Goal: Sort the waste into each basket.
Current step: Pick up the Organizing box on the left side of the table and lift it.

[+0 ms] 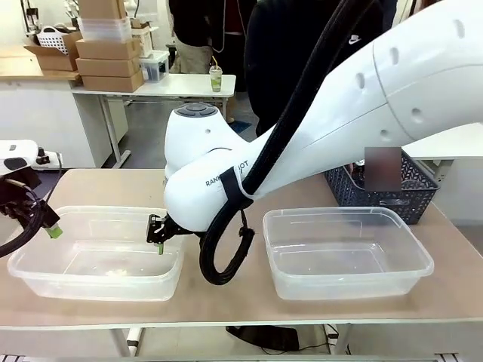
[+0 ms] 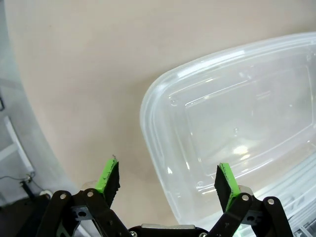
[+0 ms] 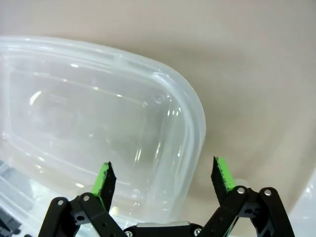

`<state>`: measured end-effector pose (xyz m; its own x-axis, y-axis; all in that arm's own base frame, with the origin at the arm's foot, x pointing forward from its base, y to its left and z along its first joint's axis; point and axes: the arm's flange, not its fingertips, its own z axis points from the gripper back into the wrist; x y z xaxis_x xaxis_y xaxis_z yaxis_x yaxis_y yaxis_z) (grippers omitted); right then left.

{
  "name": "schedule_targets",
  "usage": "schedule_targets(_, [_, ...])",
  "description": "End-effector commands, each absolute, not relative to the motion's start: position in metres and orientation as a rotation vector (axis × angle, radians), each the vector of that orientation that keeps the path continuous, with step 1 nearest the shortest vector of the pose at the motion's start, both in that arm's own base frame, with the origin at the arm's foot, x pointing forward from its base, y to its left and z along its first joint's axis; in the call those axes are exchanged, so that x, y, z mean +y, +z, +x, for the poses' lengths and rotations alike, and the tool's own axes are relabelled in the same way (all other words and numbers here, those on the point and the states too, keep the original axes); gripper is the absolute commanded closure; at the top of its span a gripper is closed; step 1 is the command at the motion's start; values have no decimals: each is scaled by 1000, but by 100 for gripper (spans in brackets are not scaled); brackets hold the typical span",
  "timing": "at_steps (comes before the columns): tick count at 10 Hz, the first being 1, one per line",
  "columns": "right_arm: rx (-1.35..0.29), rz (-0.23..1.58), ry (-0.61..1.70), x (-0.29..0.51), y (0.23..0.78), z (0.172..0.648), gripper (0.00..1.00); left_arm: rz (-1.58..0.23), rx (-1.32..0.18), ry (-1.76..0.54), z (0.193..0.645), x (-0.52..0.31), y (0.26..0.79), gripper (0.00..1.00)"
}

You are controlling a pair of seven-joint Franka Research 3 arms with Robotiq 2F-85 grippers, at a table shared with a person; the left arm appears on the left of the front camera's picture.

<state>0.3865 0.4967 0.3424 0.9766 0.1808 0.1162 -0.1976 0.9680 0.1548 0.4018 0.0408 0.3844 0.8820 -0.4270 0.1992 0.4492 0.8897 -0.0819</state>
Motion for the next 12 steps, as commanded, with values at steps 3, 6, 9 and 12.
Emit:
schedule_targets(3, [-147, 98, 166, 502, 358, 387, 100, -138, -147, -505, 399, 43, 364, 100])
schedule_targets(6, [-127, 48, 136, 500, 357, 384, 100, -118, -149, -510, 398, 39, 366, 100])
schedule_targets(9, [-154, -5, 83, 497, 359, 385, 100, -64, -148, -502, 396, 37, 372, 100])
schedule_targets(12, [-146, -57, 28, 482, 371, 389, 100, -107, -116, -455, 385, 33, 387, 100])
